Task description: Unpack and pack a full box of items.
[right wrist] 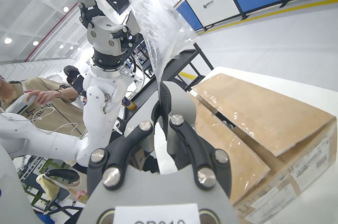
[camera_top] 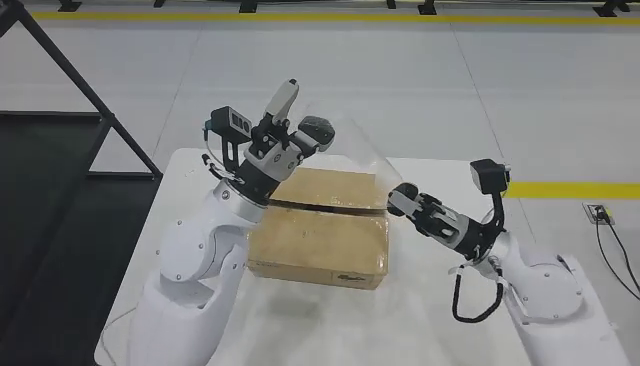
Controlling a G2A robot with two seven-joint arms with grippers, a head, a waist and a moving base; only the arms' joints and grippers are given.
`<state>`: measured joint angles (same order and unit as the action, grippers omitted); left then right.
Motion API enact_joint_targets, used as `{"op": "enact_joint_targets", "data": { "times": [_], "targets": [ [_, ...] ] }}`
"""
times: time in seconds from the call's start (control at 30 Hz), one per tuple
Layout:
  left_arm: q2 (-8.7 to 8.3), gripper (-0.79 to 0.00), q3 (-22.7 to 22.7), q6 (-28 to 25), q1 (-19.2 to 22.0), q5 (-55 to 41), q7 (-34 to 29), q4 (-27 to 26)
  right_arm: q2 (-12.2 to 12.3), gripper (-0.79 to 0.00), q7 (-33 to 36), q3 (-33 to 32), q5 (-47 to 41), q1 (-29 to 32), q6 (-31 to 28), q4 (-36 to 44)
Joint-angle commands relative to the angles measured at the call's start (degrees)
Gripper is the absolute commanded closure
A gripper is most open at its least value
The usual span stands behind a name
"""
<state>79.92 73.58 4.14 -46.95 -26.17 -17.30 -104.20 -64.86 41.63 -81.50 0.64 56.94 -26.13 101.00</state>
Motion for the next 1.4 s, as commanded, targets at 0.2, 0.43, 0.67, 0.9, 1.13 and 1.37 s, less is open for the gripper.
{"op": "enact_joint_targets", "data": {
  "times": [0.2, 0.43, 0.67, 0.9, 1.13, 1.37],
  "targets": [
    [-1.05, -0.785, 6.4, 2.1, -4.8, -0.7, -2.3, -2.3, 1.0, 0.0, 6.0, -2.2, 1.6, -0.8, 10.4, 5.9],
    [-1.84, -0.785, 9.4, 4.0, -8.7, -0.1, -5.2, -4.0, 1.5, 0.0, 9.9, -1.9, 3.6, -2.1, 18.1, 9.9],
    [-2.85, -0.785, 13.9, 5.3, -13.6, 1.3, -8.1, -5.4, 2.0, 0.0, 13.6, -1.4, 6.4, -5.3, 28.7, 13.5],
    [-3.82, -0.785, 19.0, 7.9, -18.9, 1.2, -10.5, -6.5, 2.2, 0.0, 15.0, -1.0, 7.4, -6.5, 32.6, 14.2],
    [-4.75, -0.785, 22.7, 9.3, -22.9, 3.2, -12.2, -7.7, 2.2, 0.0, 14.0, -0.4, 7.6, -5.9, 32.7, 14.3],
    [-5.16, -0.785, 26.7, 7.5, -26.5, 0.5, -10.9, -7.2, 1.9, 0.0, 16.4, 5.4, 9.4, -11.5, 43.4, 11.6]
  ]
}}
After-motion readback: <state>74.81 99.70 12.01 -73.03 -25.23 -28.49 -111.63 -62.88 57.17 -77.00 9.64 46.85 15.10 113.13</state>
